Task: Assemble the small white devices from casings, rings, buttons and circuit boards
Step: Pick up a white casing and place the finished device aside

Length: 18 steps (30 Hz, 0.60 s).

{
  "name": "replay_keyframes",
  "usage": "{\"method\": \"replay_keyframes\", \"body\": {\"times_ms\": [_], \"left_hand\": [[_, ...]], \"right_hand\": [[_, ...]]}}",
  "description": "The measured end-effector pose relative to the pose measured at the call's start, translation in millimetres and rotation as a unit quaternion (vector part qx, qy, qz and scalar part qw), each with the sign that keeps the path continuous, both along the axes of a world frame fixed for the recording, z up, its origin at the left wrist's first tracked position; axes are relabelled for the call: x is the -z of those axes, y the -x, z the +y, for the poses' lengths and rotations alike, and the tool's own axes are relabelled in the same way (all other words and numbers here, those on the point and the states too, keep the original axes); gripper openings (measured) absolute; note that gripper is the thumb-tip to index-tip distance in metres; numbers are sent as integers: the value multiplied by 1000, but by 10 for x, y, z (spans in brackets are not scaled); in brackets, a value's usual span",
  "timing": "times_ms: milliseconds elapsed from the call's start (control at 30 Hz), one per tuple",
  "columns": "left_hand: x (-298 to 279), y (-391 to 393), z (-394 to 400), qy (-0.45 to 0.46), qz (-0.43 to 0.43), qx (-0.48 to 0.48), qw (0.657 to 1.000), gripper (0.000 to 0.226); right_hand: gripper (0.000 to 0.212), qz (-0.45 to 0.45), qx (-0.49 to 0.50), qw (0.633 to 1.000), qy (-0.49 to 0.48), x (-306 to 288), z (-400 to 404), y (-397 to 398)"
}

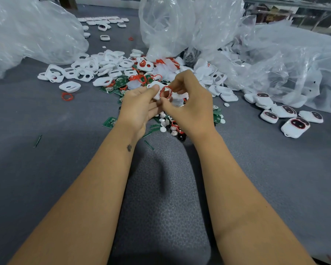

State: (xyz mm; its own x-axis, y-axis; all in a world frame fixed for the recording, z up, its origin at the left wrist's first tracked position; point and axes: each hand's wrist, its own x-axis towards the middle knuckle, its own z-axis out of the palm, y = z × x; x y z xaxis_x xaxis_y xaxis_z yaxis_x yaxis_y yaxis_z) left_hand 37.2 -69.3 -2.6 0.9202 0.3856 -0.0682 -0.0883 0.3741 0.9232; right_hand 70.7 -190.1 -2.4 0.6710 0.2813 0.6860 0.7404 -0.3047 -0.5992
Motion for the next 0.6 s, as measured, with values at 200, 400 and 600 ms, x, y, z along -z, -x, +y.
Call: {"method": "replay_keyframes", "body": {"times_ms": [200, 400, 600], "left_hand": [[-14, 12, 6, -10, 7, 1, 1000, 17], [22, 18, 32, -84, -6, 18, 996, 17], [40, 18, 53, -55, -35, 39, 997, 18]], "right_hand": [[23, -2, -1, 1000, 16, -1, -7, 6], [21, -5, -1, 999, 32, 14, -15, -14], [27, 3, 7, 1000, 18, 32, 5, -51]]}}
